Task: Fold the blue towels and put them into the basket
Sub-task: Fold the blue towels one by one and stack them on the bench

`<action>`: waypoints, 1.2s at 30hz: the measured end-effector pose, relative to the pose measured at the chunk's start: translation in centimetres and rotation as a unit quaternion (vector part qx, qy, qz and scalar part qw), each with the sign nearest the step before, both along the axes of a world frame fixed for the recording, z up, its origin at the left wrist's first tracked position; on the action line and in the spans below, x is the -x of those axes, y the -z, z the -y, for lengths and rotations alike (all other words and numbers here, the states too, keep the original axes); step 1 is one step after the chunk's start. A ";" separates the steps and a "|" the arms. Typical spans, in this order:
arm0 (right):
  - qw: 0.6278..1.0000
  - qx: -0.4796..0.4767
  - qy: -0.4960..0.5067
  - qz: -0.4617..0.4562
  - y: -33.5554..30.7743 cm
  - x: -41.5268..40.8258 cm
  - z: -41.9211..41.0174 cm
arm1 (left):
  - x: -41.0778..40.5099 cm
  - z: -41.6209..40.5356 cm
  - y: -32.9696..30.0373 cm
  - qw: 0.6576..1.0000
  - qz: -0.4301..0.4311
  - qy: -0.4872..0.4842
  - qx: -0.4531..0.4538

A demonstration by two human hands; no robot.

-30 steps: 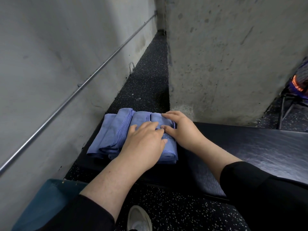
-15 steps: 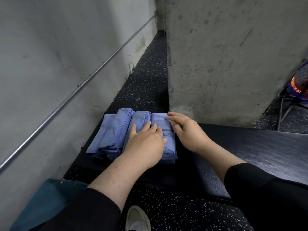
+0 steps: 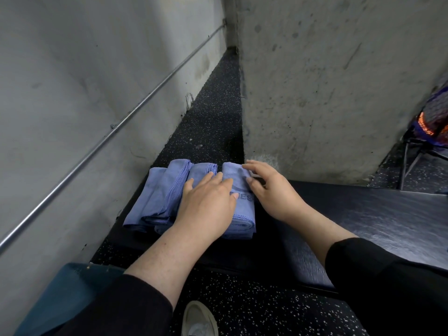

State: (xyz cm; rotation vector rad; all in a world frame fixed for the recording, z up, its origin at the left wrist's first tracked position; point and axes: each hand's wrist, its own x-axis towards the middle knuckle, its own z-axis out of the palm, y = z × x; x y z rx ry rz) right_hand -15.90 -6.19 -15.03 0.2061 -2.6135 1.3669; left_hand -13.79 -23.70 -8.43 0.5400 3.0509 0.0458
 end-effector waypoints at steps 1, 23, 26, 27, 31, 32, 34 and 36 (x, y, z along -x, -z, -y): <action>1.000 0.001 0.005 -0.002 0.0 0.0 0.0 | 0.0 0.0 -0.1 1.000 -0.005 -0.001 -0.004; 0.985 -0.104 0.137 0.003 -6.4 -6.8 -7.9 | -1.9 -8.6 -4.1 0.967 -0.064 0.045 -0.244; 0.970 -0.162 0.183 -0.018 -7.8 -10.7 -12.6 | -3.3 -11.9 -4.4 0.954 -0.033 0.067 -0.289; 0.963 -0.182 0.199 -0.025 -8.2 -12.0 -14.3 | -3.8 -13.0 -4.4 0.951 -0.021 0.076 -0.299; 0.931 -0.250 0.262 -0.052 -9.7 -17.9 -20.8 | -6.3 -17.4 -4.5 0.935 0.017 0.123 -0.332; 0.920 -0.269 0.278 -0.066 -10.0 -19.3 -22.2 | -6.9 -18.4 -4.4 0.932 0.026 0.135 -0.336; 0.886 -0.310 0.335 -0.084 -10.7 -21.9 -25.0 | -8.1 -20.0 -4.2 0.925 0.047 0.160 -0.342; 0.842 -0.345 0.414 -0.035 -11.3 -24.2 -27.5 | -9.1 -21.3 -4.0 0.920 0.061 0.185 -0.341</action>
